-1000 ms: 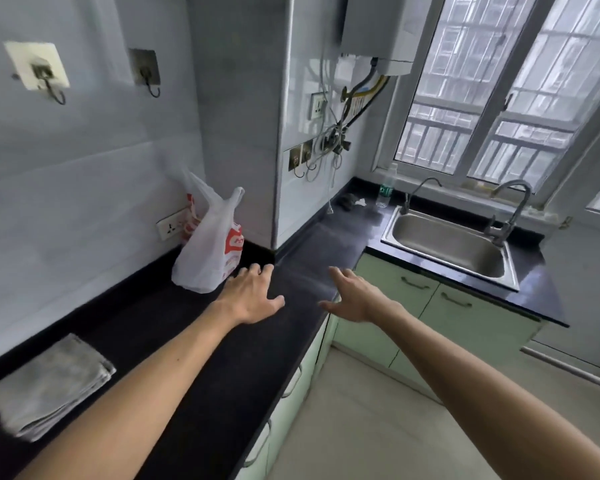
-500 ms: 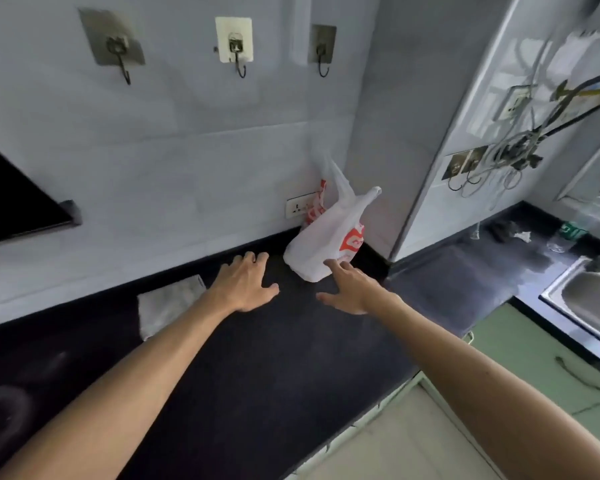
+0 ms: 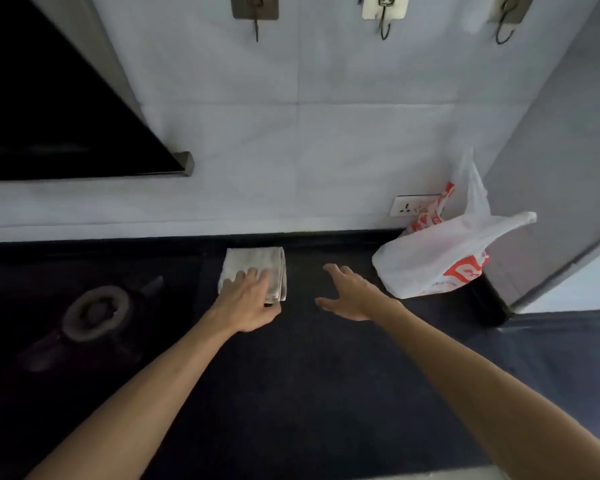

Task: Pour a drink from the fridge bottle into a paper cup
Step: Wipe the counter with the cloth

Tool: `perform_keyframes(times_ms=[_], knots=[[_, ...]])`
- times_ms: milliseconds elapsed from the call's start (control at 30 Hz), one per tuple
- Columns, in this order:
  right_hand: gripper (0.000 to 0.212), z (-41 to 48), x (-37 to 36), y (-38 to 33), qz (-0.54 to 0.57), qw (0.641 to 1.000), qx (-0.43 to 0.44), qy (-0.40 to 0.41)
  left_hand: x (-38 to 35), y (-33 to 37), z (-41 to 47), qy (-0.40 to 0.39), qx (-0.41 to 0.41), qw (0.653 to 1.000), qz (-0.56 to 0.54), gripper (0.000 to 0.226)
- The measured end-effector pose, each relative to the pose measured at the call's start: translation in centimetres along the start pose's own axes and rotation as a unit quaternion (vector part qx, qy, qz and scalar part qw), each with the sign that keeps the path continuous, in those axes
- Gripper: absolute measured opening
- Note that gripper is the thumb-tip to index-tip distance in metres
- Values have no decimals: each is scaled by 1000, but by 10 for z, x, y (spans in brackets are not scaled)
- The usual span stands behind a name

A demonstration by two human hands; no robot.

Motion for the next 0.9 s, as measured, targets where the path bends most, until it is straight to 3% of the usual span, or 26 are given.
perform_keyframes(times_ms=[267,500,900], knots=[[80,43,-62,-31,-21,997,47,-63,-74,-35,-25,-62,81,995,-19,72],[80,63,-101,-33,-35,995,34,-85,-130,-56,-22,-63,101,992,-39,76],[79,146,-121,-64,-75,994,74,20,-194,-68,-15,-10,132,990,-47,79]])
Point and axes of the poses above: each hand's wrist, its own z-axis towards the middle knuckle, its own x-axis out of the back of the hand, y = z × x, the point moved 3 cm from there along z, towards the middle knuckle, and after that the axes turned 5 degrees about -y, right-handed, at the moved point
